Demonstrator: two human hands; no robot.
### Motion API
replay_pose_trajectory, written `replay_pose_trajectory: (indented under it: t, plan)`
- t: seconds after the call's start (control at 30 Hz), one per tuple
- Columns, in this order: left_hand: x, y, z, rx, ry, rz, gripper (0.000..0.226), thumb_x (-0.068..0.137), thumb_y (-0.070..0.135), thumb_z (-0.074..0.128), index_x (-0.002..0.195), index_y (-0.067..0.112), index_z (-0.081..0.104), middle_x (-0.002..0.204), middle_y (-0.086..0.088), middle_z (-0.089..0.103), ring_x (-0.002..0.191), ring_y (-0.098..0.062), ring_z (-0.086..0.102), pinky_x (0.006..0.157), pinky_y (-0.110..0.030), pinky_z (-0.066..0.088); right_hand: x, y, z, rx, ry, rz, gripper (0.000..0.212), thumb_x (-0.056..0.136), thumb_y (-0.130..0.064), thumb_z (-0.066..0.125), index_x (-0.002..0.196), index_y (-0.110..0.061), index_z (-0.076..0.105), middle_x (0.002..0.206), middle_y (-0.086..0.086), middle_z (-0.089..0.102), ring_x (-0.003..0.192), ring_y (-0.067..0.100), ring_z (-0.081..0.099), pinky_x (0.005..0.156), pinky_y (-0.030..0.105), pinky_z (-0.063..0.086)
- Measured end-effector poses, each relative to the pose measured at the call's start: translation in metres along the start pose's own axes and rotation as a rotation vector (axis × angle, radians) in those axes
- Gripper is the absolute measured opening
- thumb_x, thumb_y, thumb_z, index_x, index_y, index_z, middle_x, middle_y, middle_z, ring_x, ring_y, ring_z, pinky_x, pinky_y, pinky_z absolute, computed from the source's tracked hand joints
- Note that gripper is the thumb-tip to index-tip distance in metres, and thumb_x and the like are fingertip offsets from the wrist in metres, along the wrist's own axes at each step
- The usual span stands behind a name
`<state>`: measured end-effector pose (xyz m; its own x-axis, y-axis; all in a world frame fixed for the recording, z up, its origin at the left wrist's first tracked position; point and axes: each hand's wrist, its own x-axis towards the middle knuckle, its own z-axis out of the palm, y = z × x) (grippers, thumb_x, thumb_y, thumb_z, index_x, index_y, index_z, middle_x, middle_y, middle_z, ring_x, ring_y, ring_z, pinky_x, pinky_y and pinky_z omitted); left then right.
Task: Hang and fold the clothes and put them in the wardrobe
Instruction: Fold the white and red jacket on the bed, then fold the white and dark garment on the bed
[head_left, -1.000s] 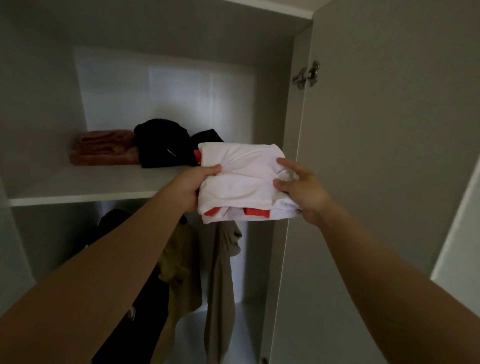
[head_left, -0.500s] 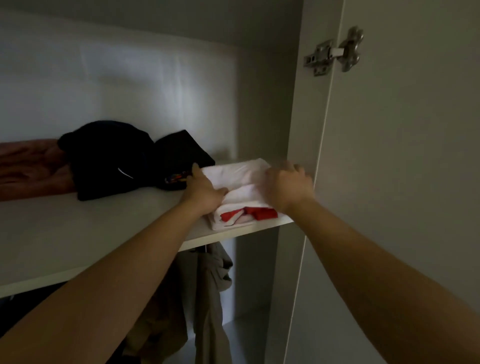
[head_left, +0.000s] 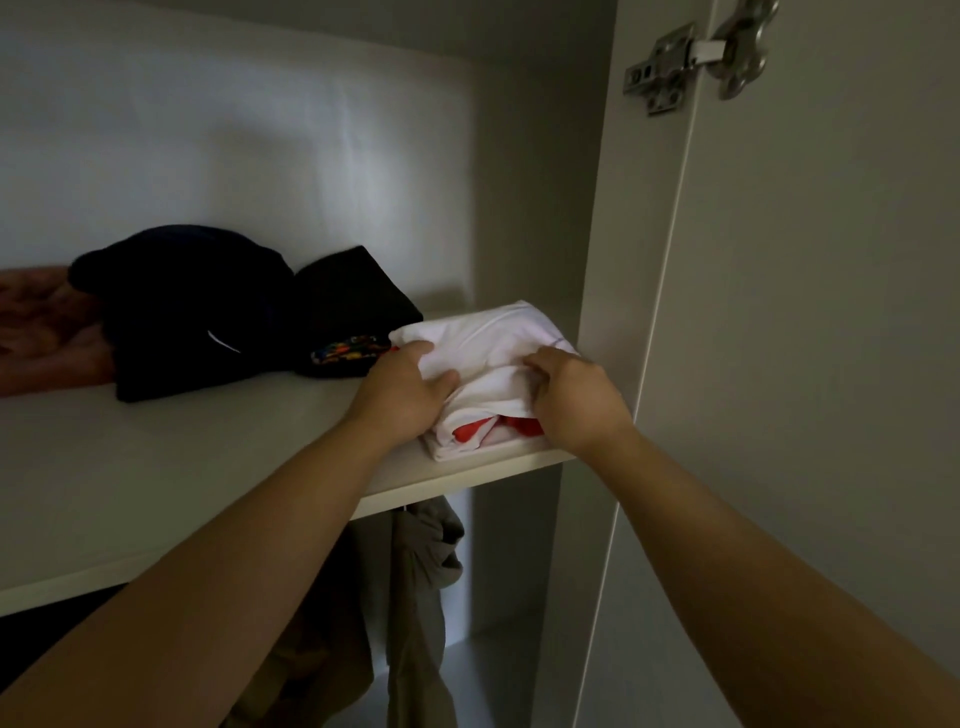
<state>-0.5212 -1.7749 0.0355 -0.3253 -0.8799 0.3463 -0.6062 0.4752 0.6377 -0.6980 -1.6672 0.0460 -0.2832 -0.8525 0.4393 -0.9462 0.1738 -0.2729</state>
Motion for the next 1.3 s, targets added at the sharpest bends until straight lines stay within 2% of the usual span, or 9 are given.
replay_pose_trajectory:
  t: [0.1,0.23,0.37,0.47,0.63,0.73,0.83,0.97,1.3]
  plan:
    - [-0.015,0.007,-0.005,0.073,0.121,0.004,0.051,0.098,0.048,0.055,0.143,0.025,0.048,0.146,-0.010,0.042,0.125,-0.032,0.052,0.096,-0.036,0.045,-0.003,-0.001,-0.007,0.066,0.086,0.041,0.034,0.101,-0.016,0.044,0.130,-0.020,0.061,0.116,0.007,0.068,0.102,0.029,0.067,0.085,0.036,0.054]
    - [-0.040,0.031,-0.013,0.135,0.354,0.261,0.033,0.096,0.043,0.059,0.124,0.025,0.060,0.131,-0.005,0.048,0.118,-0.026,0.051,0.094,-0.042,0.049,-0.016,-0.002,-0.019,0.144,0.184,0.063,0.034,0.103,-0.023,0.045,0.132,-0.022,0.063,0.125,0.006,0.068,0.107,0.027,0.067,0.093,0.040,0.056]
    - [-0.069,0.069,-0.010,-0.073,0.353,0.514,0.009,0.094,0.034,0.062,0.099,0.027,0.064,0.104,0.011,0.053,0.090,-0.004,0.055,0.076,-0.016,0.043,-0.045,-0.003,-0.040,0.311,0.357,0.134,0.029,0.102,-0.028,0.050,0.124,-0.021,0.069,0.118,0.000,0.072,0.104,0.019,0.068,0.093,0.038,0.056]
    - [-0.097,0.093,0.002,-0.287,0.290,0.705,0.010,0.096,0.025,0.064,0.087,0.026,0.059,0.085,0.013,0.056,0.076,0.000,0.054,0.067,-0.005,0.037,-0.087,0.002,-0.058,0.381,0.482,0.211,0.016,0.099,-0.028,0.058,0.107,-0.024,0.071,0.096,-0.010,0.074,0.085,0.005,0.068,0.077,0.023,0.055]
    - [-0.152,0.122,0.047,-0.598,-0.048,0.908,0.020,0.102,0.031,0.057,0.085,0.022,0.062,0.064,0.012,0.056,0.058,-0.014,0.055,0.050,-0.026,0.040,-0.193,0.022,-0.081,0.392,0.542,0.512,0.013,0.097,-0.044,0.058,0.095,-0.033,0.065,0.079,-0.012,0.070,0.067,0.007,0.067,0.055,0.022,0.053]
    - [-0.198,0.148,0.082,-0.726,-0.255,0.975,0.019,0.102,0.029,0.056,0.084,0.024,0.061,0.060,0.014,0.051,0.054,-0.012,0.051,0.048,-0.022,0.037,-0.263,0.034,-0.096,0.314,0.585,0.705,0.016,0.097,-0.045,0.057,0.090,-0.033,0.065,0.073,-0.015,0.071,0.060,0.008,0.067,0.047,0.019,0.049]
    - [-0.251,0.181,0.107,-0.797,-0.419,1.015,0.022,0.101,0.029,0.058,0.082,0.018,0.063,0.058,0.013,0.050,0.055,-0.011,0.051,0.050,-0.015,0.034,-0.336,0.039,-0.117,0.227,0.644,0.895,0.020,0.098,-0.046,0.055,0.088,-0.032,0.065,0.072,-0.018,0.071,0.060,0.007,0.067,0.048,0.020,0.048]
    - [-0.330,0.224,0.124,-0.891,-0.649,1.149,0.021,0.100,0.032,0.058,0.083,0.021,0.063,0.057,0.007,0.055,0.056,-0.018,0.056,0.050,-0.023,0.041,-0.434,0.037,-0.148,0.107,0.770,1.091,0.024,0.098,-0.049,0.053,0.086,-0.032,0.064,0.071,-0.017,0.071,0.062,0.006,0.067,0.056,0.024,0.050]
    - [-0.601,0.311,0.142,-0.945,-1.122,1.467,0.026,0.099,0.040,0.056,0.079,0.025,0.059,0.055,0.010,0.050,0.056,-0.015,0.054,0.049,-0.019,0.040,-0.726,-0.001,-0.214,-0.139,1.026,1.493,0.024,0.099,-0.044,0.056,0.084,-0.028,0.066,0.067,-0.018,0.070,0.057,0.002,0.065,0.055,0.025,0.051]
